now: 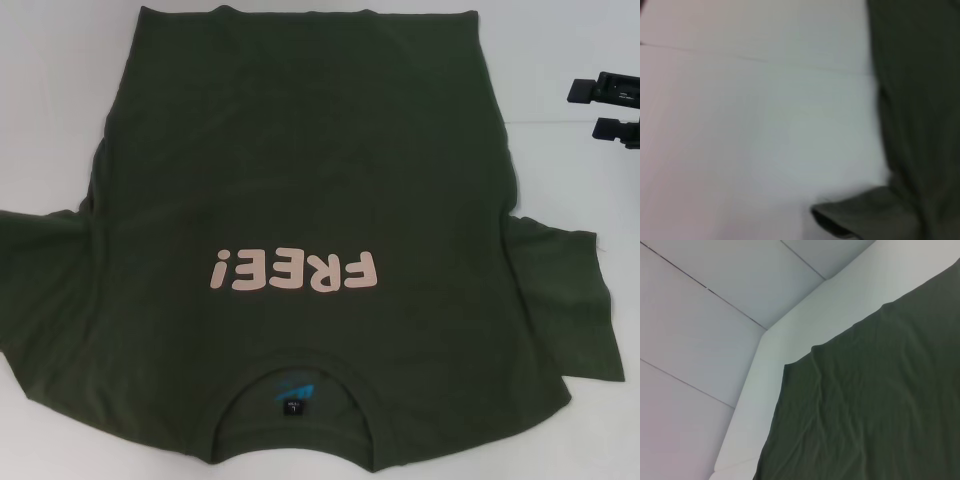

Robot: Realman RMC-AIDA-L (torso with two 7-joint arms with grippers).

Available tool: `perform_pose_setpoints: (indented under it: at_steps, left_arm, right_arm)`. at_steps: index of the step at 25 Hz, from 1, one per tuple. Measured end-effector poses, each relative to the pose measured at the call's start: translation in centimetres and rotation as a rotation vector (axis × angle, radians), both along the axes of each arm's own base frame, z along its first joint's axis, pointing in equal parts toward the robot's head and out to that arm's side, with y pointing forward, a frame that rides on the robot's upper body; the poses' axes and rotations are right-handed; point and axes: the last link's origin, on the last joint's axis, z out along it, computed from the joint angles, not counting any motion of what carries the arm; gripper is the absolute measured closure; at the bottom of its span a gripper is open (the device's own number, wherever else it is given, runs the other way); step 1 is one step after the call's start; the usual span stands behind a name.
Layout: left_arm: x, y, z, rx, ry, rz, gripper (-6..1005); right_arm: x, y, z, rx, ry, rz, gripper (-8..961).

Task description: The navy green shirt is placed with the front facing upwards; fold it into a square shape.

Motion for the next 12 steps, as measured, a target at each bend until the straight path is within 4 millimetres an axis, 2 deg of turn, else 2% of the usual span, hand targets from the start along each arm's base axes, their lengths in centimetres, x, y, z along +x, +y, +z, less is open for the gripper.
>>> perform_pose_setpoints:
  at_steps: [7, 12]
  left_arm:
    - [4.7, -0.2, -2.7, -0.193, -0.122, 0.039, 996]
    - [6.5, 0.9, -4.7, -0.260, -0.169, 0.031, 996]
  right_arm:
    - [0.0, 0.0, -0.2, -0.007, 0.001, -0.002, 26]
    - [-0.1, 0.0, -0.2, -0.008, 0.001, 0.001, 27]
